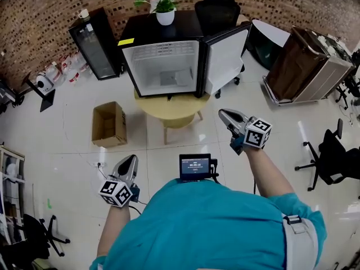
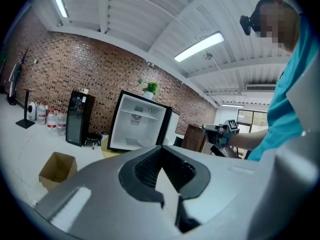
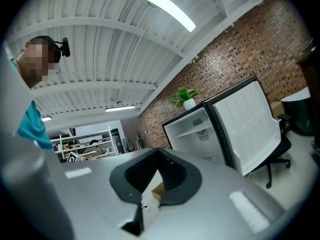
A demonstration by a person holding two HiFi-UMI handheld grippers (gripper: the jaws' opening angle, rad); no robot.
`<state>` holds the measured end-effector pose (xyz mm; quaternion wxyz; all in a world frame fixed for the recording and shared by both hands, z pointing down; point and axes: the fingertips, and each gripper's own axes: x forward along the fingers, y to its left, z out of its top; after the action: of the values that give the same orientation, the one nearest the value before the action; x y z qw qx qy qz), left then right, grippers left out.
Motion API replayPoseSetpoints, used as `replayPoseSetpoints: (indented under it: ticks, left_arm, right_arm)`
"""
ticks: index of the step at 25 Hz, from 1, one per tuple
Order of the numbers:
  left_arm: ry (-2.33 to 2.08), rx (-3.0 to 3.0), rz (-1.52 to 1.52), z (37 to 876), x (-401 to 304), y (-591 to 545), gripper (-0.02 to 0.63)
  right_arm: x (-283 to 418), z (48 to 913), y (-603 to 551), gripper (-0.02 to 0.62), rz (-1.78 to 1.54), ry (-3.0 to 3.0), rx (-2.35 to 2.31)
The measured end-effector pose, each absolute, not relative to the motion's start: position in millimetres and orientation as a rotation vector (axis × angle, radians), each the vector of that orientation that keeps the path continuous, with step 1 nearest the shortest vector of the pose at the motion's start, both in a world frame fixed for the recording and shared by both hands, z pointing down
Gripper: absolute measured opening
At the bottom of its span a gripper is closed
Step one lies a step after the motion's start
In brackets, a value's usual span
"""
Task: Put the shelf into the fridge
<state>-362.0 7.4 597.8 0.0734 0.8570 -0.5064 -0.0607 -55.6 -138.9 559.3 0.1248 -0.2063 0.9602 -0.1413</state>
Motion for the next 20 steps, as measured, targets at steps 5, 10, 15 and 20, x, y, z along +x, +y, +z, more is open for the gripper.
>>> replayPoseSetpoints:
  ticks: [5,10,15,20]
  left_arm:
    - [-1.526,2.612,-0.146,597,-281,38,0.002]
    - [-1.553,2.609,-0.190,599,-163,51,0.002]
    - [-1.529,2.590,-0.223,615,-39,68,0.002]
    - [-1.527,2.610,-0.200,609,19,86,0.002]
  right_arm:
    - [29,551,-109,0.003,-0.399,2.773,-0.609]
    - [138,564,-91,0.003,-0.391,2.824,-0.561]
    - [243,580,-78,0.002,-0.397,2.866,-0.517]
    - [289,581,-59,0.003,-0.441,2.871,-0.504]
